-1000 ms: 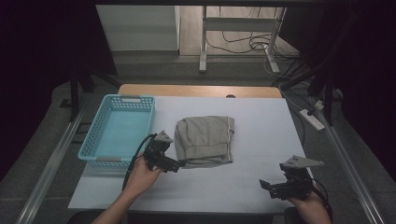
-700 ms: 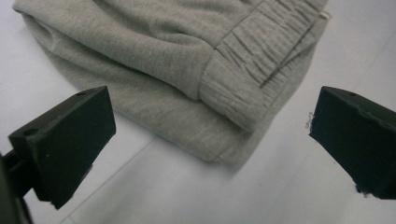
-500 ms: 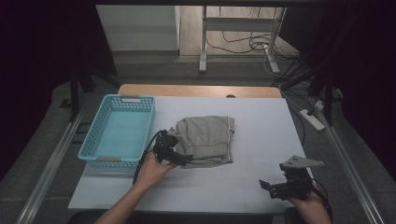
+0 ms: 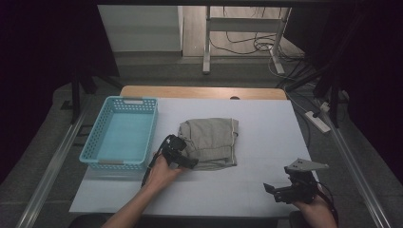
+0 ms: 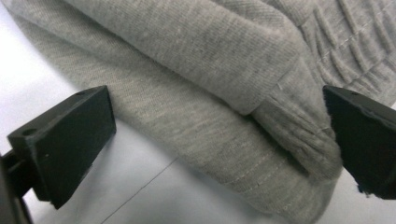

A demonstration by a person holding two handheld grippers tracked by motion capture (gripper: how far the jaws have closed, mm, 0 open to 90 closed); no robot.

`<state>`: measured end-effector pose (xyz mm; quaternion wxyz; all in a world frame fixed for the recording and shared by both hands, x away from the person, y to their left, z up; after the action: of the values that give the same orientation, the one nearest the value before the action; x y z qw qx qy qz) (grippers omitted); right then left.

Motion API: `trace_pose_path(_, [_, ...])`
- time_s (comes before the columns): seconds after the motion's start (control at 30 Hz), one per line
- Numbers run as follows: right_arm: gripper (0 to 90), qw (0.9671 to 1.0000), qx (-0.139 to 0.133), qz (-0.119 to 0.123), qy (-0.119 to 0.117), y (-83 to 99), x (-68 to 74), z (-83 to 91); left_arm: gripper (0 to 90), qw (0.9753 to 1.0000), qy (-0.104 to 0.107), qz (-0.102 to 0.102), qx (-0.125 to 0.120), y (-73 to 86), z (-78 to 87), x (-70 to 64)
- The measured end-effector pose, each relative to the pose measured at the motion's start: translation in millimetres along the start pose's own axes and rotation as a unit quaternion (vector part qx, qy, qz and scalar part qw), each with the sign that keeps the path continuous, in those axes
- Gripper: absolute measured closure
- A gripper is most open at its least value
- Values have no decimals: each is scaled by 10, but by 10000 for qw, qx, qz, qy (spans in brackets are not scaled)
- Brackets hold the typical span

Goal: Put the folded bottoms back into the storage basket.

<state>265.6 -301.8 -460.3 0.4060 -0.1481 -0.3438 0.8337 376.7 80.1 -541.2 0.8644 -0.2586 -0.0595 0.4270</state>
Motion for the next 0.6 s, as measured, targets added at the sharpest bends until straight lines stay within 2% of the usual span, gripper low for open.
trace_pose_path(0.17, [4, 10000, 35, 14, 20, -2, 9, -4, 0, 10000, -38, -8, 23, 1, 5, -8])
trace_pose_path(0.23, [4, 10000, 35, 29, 26, -3, 13, -6, 33, 10000, -45, -15, 34, 1, 26, -16])
trace_pose_path(0.4, [4, 10000, 61, 48, 47, -5, 21, -11, 214, 9999, 26, -93, -29, 15, 78, -77])
trace_pose_path(0.6, [4, 9997, 42, 199, 160, -10, 55, -12, 521, 9994, 271, -145, -155, 37, 109, -105])
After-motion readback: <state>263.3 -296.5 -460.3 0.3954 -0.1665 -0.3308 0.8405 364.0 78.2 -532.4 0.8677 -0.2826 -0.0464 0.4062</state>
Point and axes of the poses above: each handheld gripper's, and its own axes: z roughly backward along the jaws, y roughly out of its underside, x roughly to its left, the point moved 1 cm from there along -z, roughly forward along the jaws, and after that the axes turned 2 degrees about x, right-handed, at the moved point
